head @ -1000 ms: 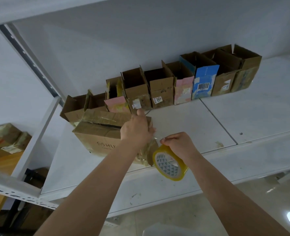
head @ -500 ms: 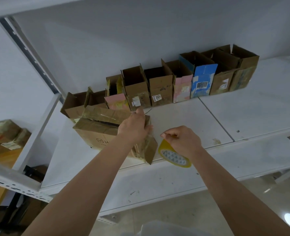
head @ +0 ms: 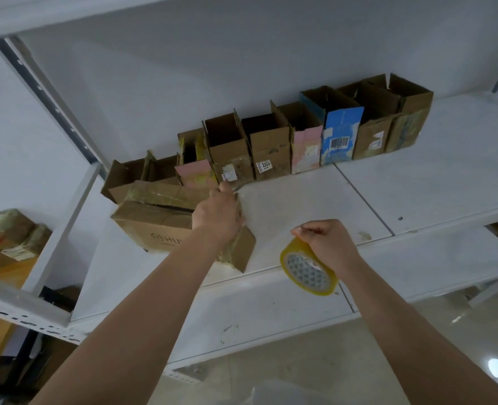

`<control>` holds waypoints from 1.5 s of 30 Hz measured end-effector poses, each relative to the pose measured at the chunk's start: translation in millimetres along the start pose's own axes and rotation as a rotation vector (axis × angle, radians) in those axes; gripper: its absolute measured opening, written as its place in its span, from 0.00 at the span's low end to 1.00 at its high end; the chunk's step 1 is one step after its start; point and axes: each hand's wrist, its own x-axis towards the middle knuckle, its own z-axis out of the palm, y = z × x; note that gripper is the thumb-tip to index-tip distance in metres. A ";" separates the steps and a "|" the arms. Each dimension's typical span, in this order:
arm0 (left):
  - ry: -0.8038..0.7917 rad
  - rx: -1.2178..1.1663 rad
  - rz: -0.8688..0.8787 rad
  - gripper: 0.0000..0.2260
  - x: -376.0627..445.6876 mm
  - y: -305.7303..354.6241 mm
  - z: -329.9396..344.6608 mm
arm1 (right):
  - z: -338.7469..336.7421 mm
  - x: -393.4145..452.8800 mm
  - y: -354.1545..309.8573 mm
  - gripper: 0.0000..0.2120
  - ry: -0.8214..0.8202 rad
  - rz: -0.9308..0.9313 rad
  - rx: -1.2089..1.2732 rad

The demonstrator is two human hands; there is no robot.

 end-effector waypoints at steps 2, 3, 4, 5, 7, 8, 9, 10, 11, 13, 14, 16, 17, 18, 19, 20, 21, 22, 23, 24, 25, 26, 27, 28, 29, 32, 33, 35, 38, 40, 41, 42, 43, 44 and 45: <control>0.054 0.030 -0.001 0.31 -5.6 0.9 5.0 | 5.3 -1.3 -3.2 0.07 -0.024 -0.019 -0.010; 0.086 0.044 0.000 0.31 -8.7 1.2 8.0 | 8.7 -1.9 -5.4 0.07 -0.037 -0.029 -0.012; 0.114 0.057 -0.005 0.31 -11.5 1.0 11.4 | 12.2 -2.4 -7.3 0.07 -0.048 -0.037 -0.010; 0.137 0.067 -0.019 0.31 -13.6 0.6 13.9 | 15.5 -2.8 -9.3 0.06 -0.053 -0.045 -0.005; 0.158 0.092 -0.043 0.33 -15.1 0.5 16.0 | 20.7 -4.0 -11.7 0.06 -0.060 -0.058 0.002; 0.153 0.111 -0.041 0.34 -15.5 0.7 15.9 | 22.4 -5.0 -12.8 0.05 -0.065 -0.058 0.004; 0.144 0.128 -0.025 0.33 -16.0 0.0 14.8 | 23.3 -5.9 -14.4 0.05 -0.069 -0.054 0.003; 0.135 0.131 0.001 0.33 -17.3 -1.9 13.3 | 23.2 -6.5 -15.8 0.06 -0.071 -0.051 0.002; 0.127 0.117 0.035 0.32 -19.5 -5.0 11.7 | 22.6 -6.8 -16.9 0.06 -0.073 -0.052 0.002; 0.102 0.066 0.144 0.33 -26.8 -16.4 9.5 | 19.1 -7.8 -17.8 0.06 -0.078 -0.055 0.004; 0.094 0.052 0.221 0.33 -31.4 -24.0 8.0 | 17.1 -8.5 -18.4 0.06 -0.078 -0.056 0.006; 0.119 0.049 0.390 0.35 -38.7 -42.0 3.4 | 14.4 -8.8 -20.5 0.06 -0.075 -0.057 0.003; 0.150 0.053 0.468 0.36 -41.2 -51.4 1.7 | 14.1 -9.2 -22.6 0.06 -0.075 -0.057 -0.002; 0.175 0.059 0.535 0.37 -42.9 -60.1 0.8 | 14.2 -9.3 -25.3 0.06 -0.078 -0.059 -0.004; 0.186 0.065 0.580 0.37 -44.1 -68.3 0.9 | 14.9 -9.3 -28.3 0.06 -0.084 -0.063 -0.003; 0.184 0.070 0.600 0.36 -44.8 -74.9 1.3 | 15.9 -9.2 -31.6 0.06 -0.092 -0.068 -0.003; 0.177 0.075 0.603 0.36 -45.0 -80.3 1.8 | 17.3 -9.5 -35.0 0.06 -0.102 -0.076 -0.004; 0.171 0.074 0.597 0.37 -45.3 -83.9 2.6 | 18.8 -10.2 -38.1 0.06 -0.110 -0.084 -0.007; 0.161 0.062 0.589 0.37 -44.7 -85.7 3.1 | 20.7 -10.5 -41.6 0.06 -0.116 -0.094 -0.013; 0.137 0.023 0.569 0.38 -44.3 -86.4 2.7 | 22.3 -11.3 -44.5 0.06 -0.122 -0.106 -0.021; 0.084 -0.074 0.520 0.40 -44.4 -85.7 0.5 | 24.0 -12.0 -47.5 0.07 -0.129 -0.120 -0.026; 0.027 -0.237 0.450 0.40 -45.7 -83.8 -2.7 | 24.8 -12.9 -50.2 0.07 -0.137 -0.136 -0.024; 0.007 -0.428 0.370 0.36 -48.7 -81.2 -5.2 | 25.2 -14.1 -52.7 0.06 -0.143 -0.149 -0.016; 0.052 -0.590 0.290 0.29 -51.7 -78.5 -6.1 | 24.8 -15.7 -54.2 0.06 -0.148 -0.159 -0.008; 0.151 -0.690 0.212 0.19 -55.4 -74.8 -6.7 | 24.2 -16.9 -55.8 0.06 -0.153 -0.169 0.001; 0.318 -0.877 0.015 0.10 -66.9 -58.6 -10.0 | 22.1 -22.0 -58.4 0.06 -0.173 -0.193 0.032; 0.275 -0.937 -0.007 0.13 -69.7 -51.6 -10.9 | 22.1 -24.1 -59.9 0.06 -0.181 -0.206 0.042; 0.123 -0.957 0.005 0.23 -75.1 -36.1 -12.0 | 22.9 -28.2 -63.6 0.06 -0.191 -0.232 0.066; 0.021 -0.849 0.022 0.34 -76.4 -20.2 -8.9 | 24.1 -33.2 -65.8 0.11 -0.196 -0.255 0.065; 0.029 -0.744 0.015 0.32 -75.1 -15.6 -7.3 | 24.4 -35.7 -63.4 0.12 -0.220 -0.253 0.056; 0.030 -0.690 0.019 0.29 -74.7 -15.0 -5.9 | 24.8 -36.8 -62.5 0.12 -0.238 -0.250 0.063; 0.034 -0.641 0.032 0.27 -74.9 -14.7 -4.1 | 25.1 -38.0 -62.2 0.13 -0.253 -0.249 0.074; 0.045 -0.602 0.055 0.24 -75.8 -14.8 -2.0 | 26.0 -38.6 -62.0 0.13 -0.263 -0.249 0.088; 0.060 -0.581 0.076 0.23 -77.6 -15.0 0.0 | 27.0 -39.2 -62.1 0.13 -0.271 -0.250 0.100; 0.080 -0.589 0.090 0.23 -79.3 -15.2 1.7 | 27.6 -40.2 -62.4 0.14 -0.280 -0.253 0.111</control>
